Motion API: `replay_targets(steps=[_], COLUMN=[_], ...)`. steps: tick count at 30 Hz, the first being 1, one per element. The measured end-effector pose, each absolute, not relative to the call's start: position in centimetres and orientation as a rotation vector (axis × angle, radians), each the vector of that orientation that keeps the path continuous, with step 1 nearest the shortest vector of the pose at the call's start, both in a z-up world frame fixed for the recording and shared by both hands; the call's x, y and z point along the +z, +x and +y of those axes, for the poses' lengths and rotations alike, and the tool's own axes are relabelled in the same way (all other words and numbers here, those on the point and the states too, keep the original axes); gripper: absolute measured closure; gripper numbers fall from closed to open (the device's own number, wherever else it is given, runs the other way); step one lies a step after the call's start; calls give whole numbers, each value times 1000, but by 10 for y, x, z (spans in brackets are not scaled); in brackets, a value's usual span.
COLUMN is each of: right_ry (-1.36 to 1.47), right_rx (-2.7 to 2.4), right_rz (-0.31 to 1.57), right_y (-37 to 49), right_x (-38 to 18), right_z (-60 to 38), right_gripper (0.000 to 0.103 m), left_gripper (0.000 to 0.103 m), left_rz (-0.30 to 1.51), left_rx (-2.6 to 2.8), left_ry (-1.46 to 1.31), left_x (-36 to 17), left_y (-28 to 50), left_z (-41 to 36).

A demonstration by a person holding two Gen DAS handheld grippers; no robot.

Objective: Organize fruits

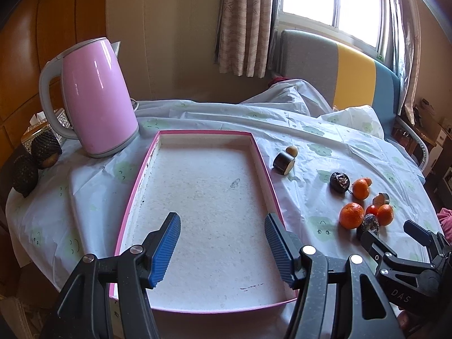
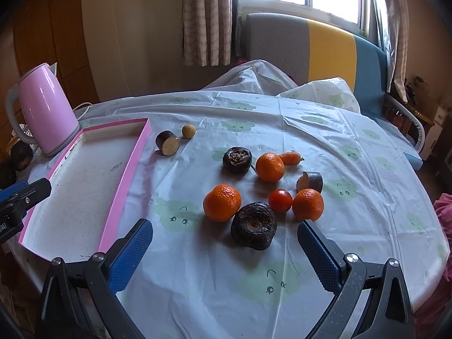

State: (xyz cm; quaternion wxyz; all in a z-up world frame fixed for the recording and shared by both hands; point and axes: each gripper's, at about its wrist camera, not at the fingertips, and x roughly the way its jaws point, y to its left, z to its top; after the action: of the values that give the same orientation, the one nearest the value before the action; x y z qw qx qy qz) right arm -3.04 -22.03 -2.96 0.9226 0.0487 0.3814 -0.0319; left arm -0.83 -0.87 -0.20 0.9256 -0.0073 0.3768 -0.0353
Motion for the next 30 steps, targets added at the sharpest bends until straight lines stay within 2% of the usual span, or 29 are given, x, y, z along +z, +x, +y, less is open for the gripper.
replay_targets(steps=[18,30], right_ry=[116,176], right_rx=[-73,-113], right_rz=[767,794], right_y=[-35,-36], right_x=[-27,-37], right_z=[-228,-256], right_gripper=[0,0], left_gripper=[40,40], left_rz=[770,882], left_rx=[-104,-227], left_ry=[-12,-14], left_x=[1,-13], left_y=[-12,-6], left_z=[-15,-34])
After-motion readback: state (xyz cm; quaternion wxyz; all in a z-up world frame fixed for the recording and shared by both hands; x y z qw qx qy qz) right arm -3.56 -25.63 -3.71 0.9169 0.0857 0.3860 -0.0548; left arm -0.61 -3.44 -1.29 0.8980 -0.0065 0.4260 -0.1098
